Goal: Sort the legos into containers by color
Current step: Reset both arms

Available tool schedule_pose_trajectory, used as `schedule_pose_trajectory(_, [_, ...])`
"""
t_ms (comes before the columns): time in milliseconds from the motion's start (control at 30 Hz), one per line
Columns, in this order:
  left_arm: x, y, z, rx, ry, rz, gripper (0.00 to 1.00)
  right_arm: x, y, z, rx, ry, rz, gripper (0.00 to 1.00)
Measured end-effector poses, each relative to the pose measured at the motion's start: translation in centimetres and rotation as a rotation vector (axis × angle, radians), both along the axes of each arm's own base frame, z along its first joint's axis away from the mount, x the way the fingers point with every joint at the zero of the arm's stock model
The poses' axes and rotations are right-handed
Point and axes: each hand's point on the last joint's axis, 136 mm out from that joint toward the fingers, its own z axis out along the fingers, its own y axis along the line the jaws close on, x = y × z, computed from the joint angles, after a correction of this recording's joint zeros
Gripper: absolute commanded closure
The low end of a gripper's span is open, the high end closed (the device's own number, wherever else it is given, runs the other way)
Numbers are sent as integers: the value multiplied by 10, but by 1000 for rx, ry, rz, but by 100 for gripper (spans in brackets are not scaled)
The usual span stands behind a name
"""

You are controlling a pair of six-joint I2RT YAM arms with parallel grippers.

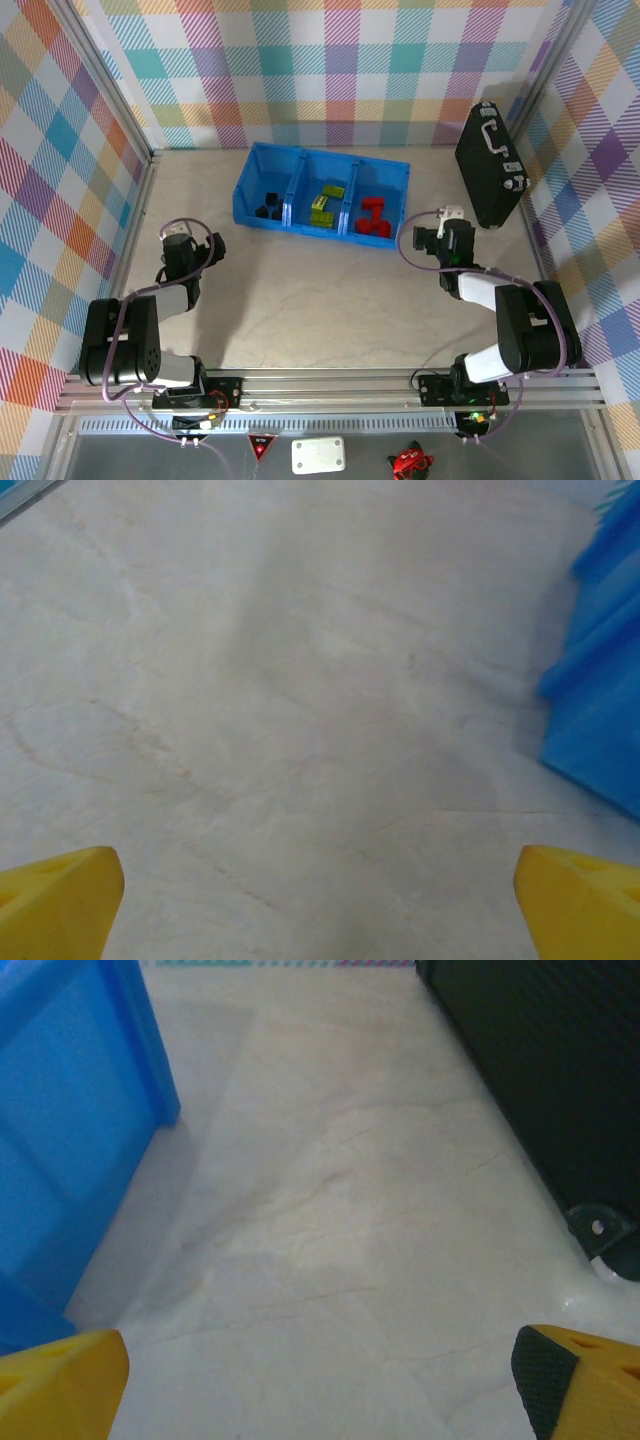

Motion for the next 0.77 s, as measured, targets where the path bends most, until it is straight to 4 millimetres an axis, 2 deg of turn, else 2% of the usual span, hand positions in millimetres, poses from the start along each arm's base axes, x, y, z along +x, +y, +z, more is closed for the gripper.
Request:
schedule_pose_trajectory(133, [6,-8,-2,-12,-45,-53,0,-2,-10,-14,40,-8,4,1])
schedule_pose_trajectory(267, [8,-15,9,-7,-115,-96,0,-5,-5,-23,62,-10,38,1])
schedule_pose_trajectory(400, [14,-30,14,41,-165,-160,0,-1,-1,-14,73,-48,61,1])
schedule_pose_trajectory(500, [14,-43,-3,57,-146,-208,0,0,0,-12,77,-59,70,1])
schedule_pose_trajectory(600, [14,-46,-15,86,-87,-215,0,1,1,-11,78,-64,73,1])
schedule_pose_trajectory(767, [32,-63,4,143,-116,-253,0,1,9,-9,94,-69,119,1])
